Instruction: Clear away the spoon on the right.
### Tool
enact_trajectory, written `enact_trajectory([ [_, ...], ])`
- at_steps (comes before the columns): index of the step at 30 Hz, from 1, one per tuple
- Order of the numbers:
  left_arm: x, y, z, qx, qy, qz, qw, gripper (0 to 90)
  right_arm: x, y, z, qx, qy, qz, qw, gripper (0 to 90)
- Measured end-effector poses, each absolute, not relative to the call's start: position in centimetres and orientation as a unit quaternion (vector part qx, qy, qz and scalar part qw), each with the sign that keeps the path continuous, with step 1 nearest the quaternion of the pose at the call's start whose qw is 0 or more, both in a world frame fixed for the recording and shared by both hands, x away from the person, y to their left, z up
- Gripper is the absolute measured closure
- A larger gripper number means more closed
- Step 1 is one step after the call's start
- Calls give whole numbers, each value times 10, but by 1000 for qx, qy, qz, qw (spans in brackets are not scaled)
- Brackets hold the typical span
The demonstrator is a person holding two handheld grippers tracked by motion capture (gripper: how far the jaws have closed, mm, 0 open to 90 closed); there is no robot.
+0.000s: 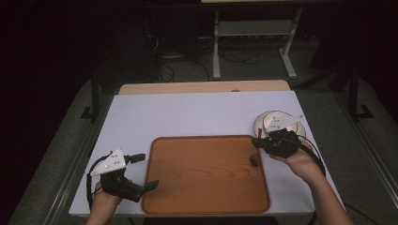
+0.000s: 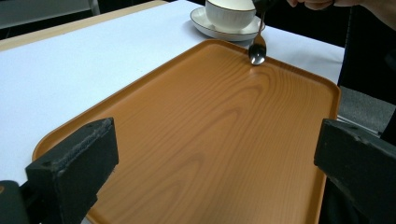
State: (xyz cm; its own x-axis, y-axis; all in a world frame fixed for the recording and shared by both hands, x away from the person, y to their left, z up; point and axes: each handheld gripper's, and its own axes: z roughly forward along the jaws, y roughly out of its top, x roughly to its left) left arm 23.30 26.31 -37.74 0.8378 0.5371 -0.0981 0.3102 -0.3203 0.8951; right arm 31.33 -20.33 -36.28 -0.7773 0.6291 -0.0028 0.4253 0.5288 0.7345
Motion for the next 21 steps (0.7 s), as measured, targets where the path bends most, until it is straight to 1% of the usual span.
enact_trajectory([
  [14,233,263,-378,806,264,109,519,0,319,-189,-370,287,868,385,131,880],
  [21,233,262,-378,806,264,108,519,0,322,-182,-377,282,870,386,119,876],
])
